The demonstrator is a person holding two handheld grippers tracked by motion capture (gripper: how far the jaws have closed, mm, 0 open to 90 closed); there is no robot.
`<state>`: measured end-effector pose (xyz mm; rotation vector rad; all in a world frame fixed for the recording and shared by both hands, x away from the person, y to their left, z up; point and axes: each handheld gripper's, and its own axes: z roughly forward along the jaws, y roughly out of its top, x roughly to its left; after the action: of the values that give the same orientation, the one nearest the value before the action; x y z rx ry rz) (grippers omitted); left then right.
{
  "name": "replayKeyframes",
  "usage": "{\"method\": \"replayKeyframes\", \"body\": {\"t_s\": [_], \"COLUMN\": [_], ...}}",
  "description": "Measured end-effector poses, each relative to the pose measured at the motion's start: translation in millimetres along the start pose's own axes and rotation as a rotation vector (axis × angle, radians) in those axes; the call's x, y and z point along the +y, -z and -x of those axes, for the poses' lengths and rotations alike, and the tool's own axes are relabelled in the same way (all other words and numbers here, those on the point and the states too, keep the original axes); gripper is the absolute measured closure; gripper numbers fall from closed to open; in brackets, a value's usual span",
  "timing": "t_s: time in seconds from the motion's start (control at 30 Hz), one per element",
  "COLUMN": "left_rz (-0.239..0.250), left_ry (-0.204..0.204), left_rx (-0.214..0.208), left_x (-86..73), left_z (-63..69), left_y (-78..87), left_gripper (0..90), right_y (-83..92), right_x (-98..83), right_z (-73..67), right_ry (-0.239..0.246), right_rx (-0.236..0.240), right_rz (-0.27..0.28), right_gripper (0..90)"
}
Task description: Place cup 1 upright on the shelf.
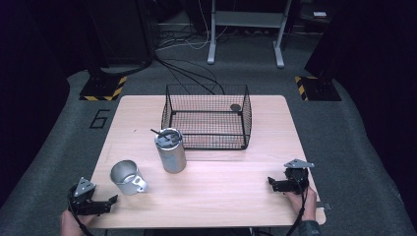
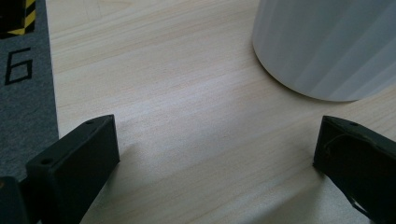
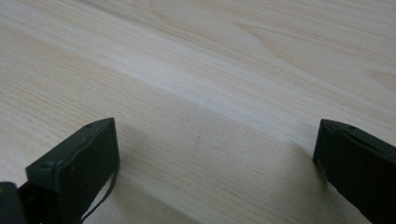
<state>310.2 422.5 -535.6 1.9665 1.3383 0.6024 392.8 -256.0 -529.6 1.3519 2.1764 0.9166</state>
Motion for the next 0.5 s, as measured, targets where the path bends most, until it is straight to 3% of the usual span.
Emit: {"method": "replayKeyframes", "body": {"t_s": [0.1,0.3,0.5], "left_rz": [-0.004,-0.044,-0.025], "left_ry": [0.011,-0.028,-0.029], "left_rx": [0.005,0.022,-0.006], "left_x": [0.0,6.0,11.1], "left_z": [1.5,5.5,8.5], "left_y": [0.2,2.2,10.6], "left_gripper": [0.0,0.0,0.0], "right_y": [0.1,-0.2,-0.3], "right_x": [-0.1,0.3,0.0], "right_z": [-0.3,-0.3,1.9], "right_ry": [-0.005,-0.005,0.012], "right_rx": [0.002,0.004,0.016], "right_rz": [-0.002,-0.003,0.004], "right_gripper": [0.0,0.0,0.0]}}
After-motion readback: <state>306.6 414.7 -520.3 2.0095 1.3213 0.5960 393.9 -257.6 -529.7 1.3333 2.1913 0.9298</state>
